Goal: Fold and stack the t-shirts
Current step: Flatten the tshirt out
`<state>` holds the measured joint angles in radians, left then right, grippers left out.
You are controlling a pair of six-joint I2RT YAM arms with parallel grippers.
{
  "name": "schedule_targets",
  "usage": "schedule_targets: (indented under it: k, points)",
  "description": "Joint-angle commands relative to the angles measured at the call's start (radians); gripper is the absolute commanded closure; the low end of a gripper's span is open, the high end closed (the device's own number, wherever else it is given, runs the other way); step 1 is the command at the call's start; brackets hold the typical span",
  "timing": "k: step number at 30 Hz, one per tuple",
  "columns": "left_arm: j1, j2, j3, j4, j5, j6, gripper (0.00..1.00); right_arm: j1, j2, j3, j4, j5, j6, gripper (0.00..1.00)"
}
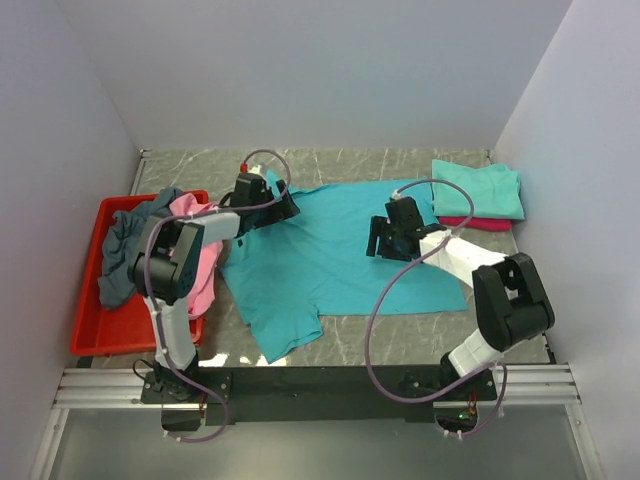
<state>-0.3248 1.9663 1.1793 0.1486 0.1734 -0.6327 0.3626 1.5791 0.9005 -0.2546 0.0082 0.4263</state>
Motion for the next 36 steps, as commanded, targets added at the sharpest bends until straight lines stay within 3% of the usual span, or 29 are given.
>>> schedule_targets:
  k: [1,6,12,16,26,36]
  points:
    - [-0.052,-0.165,-0.035,0.003,-0.102,0.065,0.01,0.025,-0.082,-0.011,0.012,0.016,0.006,0.26]
    - [-0.226,-0.468,-0.194,-0.082,-0.444,0.065,0.01,0.041,-0.178,-0.054,0.003,0.019,0.009,0.26]
    - [-0.425,-0.709,-0.431,-0.398,-0.74,-0.2,0.01,0.041,-0.245,-0.107,0.012,0.029,0.005,0.26]
    - [-0.589,-0.796,-0.507,-0.631,-0.824,-0.442,0.01,0.039,-0.254,-0.12,0.02,0.029,0.0,0.25]
    - [-0.901,-0.817,-0.517,-0.978,-0.821,-0.881,0.05,0.039,-0.271,-0.149,0.038,0.033,-0.004,0.25]
    - [-1.014,-0.875,-0.61,-0.891,-0.718,-1.047,0.09,0.041,-0.283,-0.161,0.044,0.033,-0.006,0.25]
